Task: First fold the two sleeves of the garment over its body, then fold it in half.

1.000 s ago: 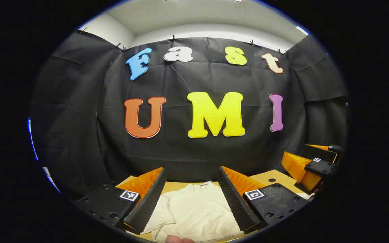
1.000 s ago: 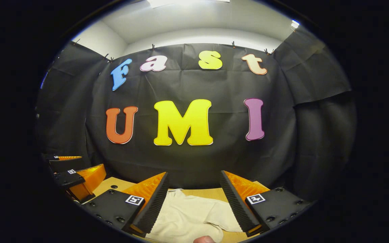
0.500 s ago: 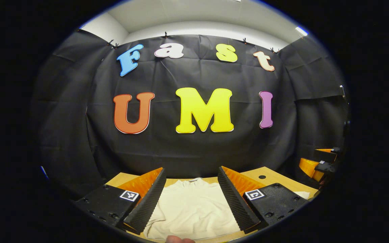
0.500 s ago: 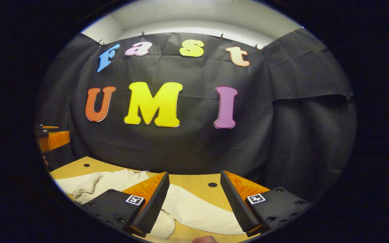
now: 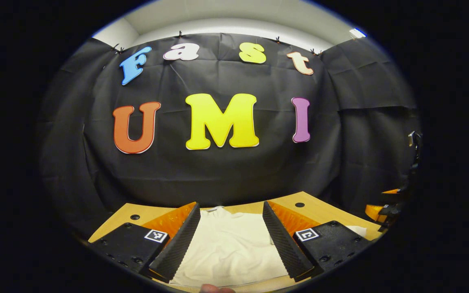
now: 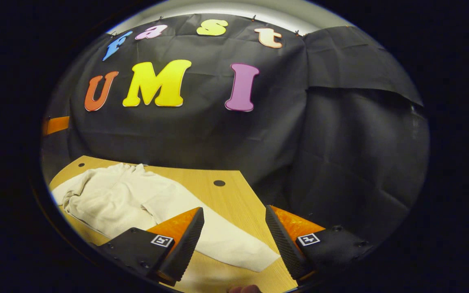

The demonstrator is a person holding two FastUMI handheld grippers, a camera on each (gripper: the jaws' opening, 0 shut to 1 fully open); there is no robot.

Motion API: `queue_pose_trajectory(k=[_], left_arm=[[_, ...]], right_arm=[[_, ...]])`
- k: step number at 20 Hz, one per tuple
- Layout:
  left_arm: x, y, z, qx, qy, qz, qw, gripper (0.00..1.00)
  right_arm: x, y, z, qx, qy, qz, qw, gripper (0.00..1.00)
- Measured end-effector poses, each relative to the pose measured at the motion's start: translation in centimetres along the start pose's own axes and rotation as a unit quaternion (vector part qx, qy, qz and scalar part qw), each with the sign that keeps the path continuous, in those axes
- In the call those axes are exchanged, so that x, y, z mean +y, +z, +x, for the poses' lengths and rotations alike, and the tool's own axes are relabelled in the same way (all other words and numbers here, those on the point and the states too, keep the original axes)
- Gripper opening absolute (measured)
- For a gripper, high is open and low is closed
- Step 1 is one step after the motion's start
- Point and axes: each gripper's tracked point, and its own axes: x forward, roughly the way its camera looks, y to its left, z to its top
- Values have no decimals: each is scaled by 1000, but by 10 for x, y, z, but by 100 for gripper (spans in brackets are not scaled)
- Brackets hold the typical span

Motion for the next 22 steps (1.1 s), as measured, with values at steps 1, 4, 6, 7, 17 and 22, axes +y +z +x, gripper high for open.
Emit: queue_pose_trajectory(k=[1,4,6,7,17,22], left_arm=[[-3,0,1,2,-1,4,1000,98],[-11,-4,3,13,1,12,1000,98],[-14,-8,2,18,2,16,1000,98],[-14,-8,3,21,4,19,1000,98],[-2,-12,-1,34,32,26,999,98],[0,-13,1,36,36,28,998,98]], right_arm=[[-8,-13,6,15,-2,2,1000,93],[-23,-63,25,80,7,11,997,94],[-31,-92,37,119,11,18,993,94],[-36,-106,42,132,11,19,991,94],[-54,-168,68,219,5,37,975,95],[-57,-191,69,255,4,63,965,96]])
